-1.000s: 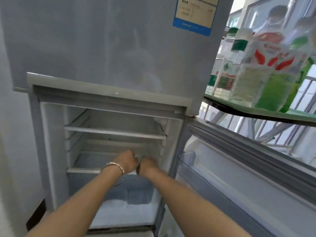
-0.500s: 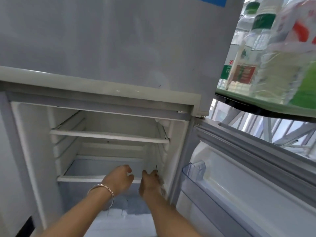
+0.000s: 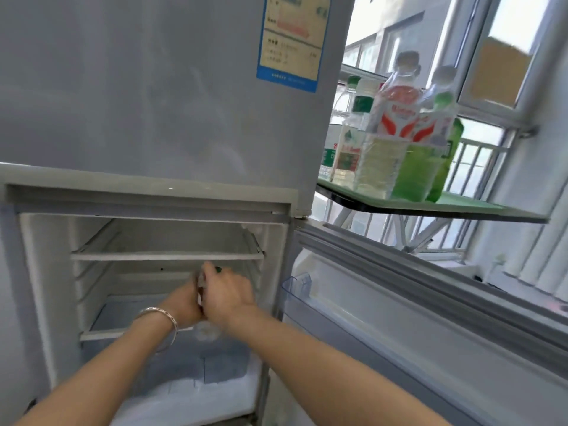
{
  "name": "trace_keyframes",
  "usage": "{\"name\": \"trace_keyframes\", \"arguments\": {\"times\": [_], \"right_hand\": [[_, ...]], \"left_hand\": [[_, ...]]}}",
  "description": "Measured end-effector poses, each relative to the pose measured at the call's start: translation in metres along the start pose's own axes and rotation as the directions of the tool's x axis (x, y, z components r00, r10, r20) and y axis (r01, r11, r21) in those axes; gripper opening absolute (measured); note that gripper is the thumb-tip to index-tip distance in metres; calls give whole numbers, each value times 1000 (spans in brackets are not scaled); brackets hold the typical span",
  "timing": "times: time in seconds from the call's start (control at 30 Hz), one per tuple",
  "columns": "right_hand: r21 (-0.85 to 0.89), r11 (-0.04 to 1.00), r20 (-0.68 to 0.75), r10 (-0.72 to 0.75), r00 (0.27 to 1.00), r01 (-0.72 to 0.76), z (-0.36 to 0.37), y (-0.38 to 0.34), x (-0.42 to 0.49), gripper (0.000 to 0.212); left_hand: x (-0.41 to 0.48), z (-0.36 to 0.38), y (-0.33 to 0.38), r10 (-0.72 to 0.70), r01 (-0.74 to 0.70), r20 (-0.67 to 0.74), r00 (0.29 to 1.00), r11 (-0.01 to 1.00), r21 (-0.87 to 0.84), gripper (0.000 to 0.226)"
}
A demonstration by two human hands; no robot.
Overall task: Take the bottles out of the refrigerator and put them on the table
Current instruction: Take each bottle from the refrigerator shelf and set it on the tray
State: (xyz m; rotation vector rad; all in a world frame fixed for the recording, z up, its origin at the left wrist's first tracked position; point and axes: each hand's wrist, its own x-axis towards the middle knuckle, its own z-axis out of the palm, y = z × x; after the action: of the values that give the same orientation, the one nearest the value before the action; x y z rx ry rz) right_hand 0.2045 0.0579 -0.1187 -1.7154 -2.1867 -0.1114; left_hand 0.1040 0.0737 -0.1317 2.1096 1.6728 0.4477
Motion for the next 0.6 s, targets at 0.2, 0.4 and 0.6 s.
{"name": "trace_keyframes", "arguments": {"times": [0.2,0.4,0.6], "right_hand": [[23,999,-142,-30,989,34,-101,-11,-27,46],[499,861,-382,118,917,97,-196,3,-58,72],[494,855,-480,115,870,159,-242,60,-109,75]], "left_hand": [[-49,-64,54,253,-253,35,967,967,-22,15],[-89,-135,120,302,-357,-216,928,886,-297,58],[-102,-172,243,481,-622,-451,752,743,-246,79]]}}
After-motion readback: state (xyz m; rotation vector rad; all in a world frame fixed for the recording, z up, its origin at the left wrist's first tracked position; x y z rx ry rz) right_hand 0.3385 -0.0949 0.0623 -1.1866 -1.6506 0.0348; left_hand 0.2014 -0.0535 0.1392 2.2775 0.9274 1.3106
